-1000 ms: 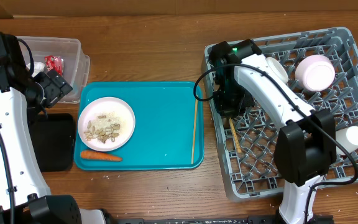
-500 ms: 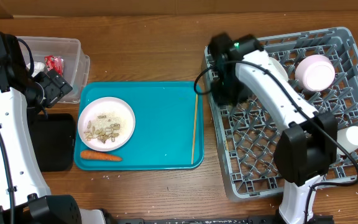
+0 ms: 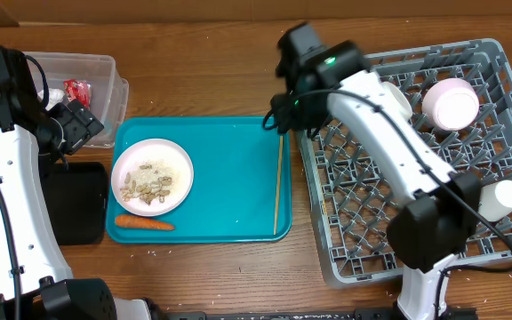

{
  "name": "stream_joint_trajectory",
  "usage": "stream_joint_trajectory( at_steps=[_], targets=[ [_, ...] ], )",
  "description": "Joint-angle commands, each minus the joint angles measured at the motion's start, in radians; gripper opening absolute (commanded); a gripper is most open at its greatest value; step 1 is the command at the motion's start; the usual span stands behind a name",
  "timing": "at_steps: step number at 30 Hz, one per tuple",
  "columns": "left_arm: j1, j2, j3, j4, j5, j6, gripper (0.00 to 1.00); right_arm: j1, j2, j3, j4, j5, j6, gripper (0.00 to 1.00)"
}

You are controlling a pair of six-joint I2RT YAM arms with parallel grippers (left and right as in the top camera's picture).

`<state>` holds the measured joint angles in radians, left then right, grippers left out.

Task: Sort waste into correct bins and load items into the dishwasher
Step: 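Return the right gripper to the tray and grasp the remaining chopstick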

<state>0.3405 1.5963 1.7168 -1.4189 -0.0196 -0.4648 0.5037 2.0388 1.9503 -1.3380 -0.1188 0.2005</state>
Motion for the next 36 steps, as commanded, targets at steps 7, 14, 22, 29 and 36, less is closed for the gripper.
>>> stream_joint_trajectory(
  at_steps=[7,14,22,29,36],
  targets=[
    [-0.003,0.0,0.012,-0.005,-0.006,0.015,1.0,0.108,0.056,-0.224,0.125,-0.013,0.136,0.54],
    [-0.003,0.0,0.012,-0.013,-0.006,0.015,1.0,0.125,0.057,-0.395,0.248,-0.006,0.198,0.54],
    [-0.003,0.0,0.012,-0.013,-0.006,0.015,1.0,0.125,0.061,-0.521,0.329,-0.006,0.239,0.43],
    [-0.003,0.0,0.012,-0.013,-0.006,0.015,1.0,0.125,0.061,-0.537,0.335,0.024,0.246,0.2],
    [-0.003,0.0,0.012,-0.013,-0.006,0.015,1.0,0.125,0.061,-0.537,0.337,0.059,0.246,0.05]
  ],
)
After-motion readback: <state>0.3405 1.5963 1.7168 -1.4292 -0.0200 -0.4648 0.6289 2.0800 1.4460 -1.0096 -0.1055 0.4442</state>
